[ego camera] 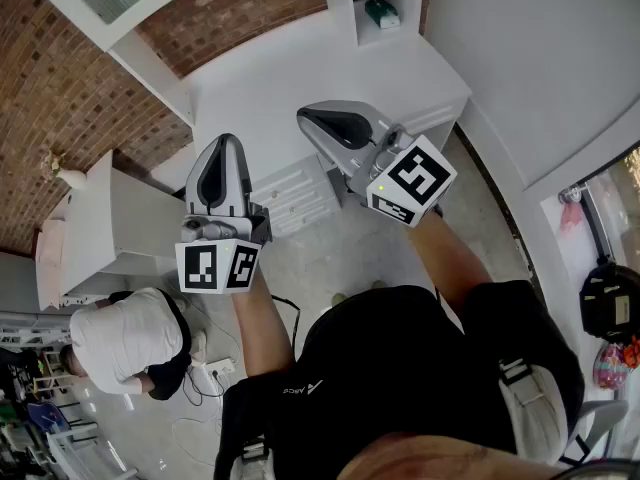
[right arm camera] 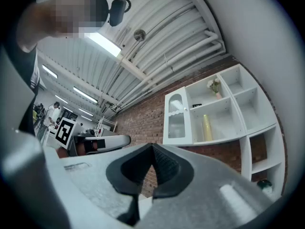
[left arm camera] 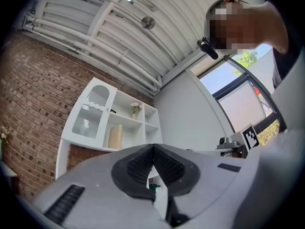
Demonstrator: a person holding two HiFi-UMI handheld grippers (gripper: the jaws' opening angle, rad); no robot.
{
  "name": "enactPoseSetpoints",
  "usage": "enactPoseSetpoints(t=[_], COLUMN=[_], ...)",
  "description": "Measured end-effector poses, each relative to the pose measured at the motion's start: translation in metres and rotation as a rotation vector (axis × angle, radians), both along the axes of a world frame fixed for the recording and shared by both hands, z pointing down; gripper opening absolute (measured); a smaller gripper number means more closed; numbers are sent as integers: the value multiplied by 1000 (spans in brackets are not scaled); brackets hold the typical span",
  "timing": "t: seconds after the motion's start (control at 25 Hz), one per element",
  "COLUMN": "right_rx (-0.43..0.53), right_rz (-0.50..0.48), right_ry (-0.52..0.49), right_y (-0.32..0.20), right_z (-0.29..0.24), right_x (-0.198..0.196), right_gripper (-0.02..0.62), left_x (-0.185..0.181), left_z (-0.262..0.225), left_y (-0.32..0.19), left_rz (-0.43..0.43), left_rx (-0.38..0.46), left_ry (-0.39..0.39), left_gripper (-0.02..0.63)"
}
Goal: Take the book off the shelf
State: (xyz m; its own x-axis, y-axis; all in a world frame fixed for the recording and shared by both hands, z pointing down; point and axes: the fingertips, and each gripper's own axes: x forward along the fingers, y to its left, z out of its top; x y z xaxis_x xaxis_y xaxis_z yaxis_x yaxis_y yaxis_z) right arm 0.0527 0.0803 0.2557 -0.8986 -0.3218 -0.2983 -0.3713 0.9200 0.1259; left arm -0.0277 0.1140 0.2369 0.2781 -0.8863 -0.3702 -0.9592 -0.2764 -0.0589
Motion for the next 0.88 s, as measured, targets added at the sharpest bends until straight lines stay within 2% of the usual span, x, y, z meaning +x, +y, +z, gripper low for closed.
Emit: enactPoseSetpoints(t=[0.36,0.64,0.88], right_rx=[-10,-9,-18], right_rz=[-18,-20,-8], right_ry=[-34,-55,-50], right_y=[-19,-55,-82], right_z=[-5,-11,-8], right_x=[19,44,46], right_gripper=[2,2,2], left_x=[16,21,12], left_z=[-2,-8,-8], left_y=[-15,-40,-60], left_rz=[-34,-58,-84], left_rx=[-8,-13,-21], left_ry=[-15,-14,-4], left_gripper=[-2,-2,-2])
